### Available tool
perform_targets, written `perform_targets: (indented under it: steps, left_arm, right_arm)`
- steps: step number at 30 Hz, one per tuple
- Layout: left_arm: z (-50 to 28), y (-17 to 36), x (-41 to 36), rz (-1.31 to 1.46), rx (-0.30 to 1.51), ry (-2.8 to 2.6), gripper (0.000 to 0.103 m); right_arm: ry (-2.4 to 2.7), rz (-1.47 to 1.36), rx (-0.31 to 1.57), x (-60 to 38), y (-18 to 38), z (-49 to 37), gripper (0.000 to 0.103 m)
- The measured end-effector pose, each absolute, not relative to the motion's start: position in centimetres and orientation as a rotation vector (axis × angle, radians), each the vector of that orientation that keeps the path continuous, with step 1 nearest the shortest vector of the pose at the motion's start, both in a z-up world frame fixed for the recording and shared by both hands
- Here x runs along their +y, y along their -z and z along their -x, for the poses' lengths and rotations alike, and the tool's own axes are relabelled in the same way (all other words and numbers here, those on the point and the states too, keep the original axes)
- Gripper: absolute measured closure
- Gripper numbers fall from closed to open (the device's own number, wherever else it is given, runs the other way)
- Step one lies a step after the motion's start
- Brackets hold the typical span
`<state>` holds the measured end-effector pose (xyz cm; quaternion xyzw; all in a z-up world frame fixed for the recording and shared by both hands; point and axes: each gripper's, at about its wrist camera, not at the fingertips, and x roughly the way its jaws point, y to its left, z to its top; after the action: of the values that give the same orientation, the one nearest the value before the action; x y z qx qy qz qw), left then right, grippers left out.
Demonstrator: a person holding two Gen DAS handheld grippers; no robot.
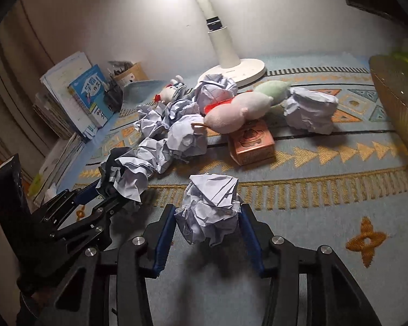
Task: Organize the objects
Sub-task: 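Carry both paper balls to the amber bowl and open both tools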
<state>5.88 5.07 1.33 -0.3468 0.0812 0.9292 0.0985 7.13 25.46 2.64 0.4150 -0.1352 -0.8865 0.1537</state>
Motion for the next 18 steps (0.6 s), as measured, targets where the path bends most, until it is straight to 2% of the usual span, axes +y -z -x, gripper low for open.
perform_targets:
  steps: [4, 7, 8, 12, 18]
  left_arm:
    - [-5.9, -1.6, 5.4, 1.028, 0.25, -2.745, 0.061]
    - [-6.2, -3.3, 5.5, 1.044, 0.023, -2.651, 0.062]
    - [-6.7, -4.4, 6.2, 1.004, 0.006, -2.638, 0.062]
    - [-7.9, -8.6, 11.7, 0.856, 0.088, -2.611, 0.061]
    - [-4.4, -11.3, 19.5, 0.857, -0.085, -2.45, 0.058]
  right_arm:
    - [2.505, -1.135, -0.493, 28.1, -3.8, -8.4, 0.057]
    - [2.577, -1.041, -0.53, 31.0, -6.5, -10.1, 0.057]
    - [2.61, -1.007, -0.539, 32.1, -7.7, -10.8, 0.057]
    - [2.815, -0.864, -0.576, 37.8, -12.8, -13.6, 0.057]
    - [3.179, -0.809, -0.638, 45.6, -16.6, -16.1, 0.056]
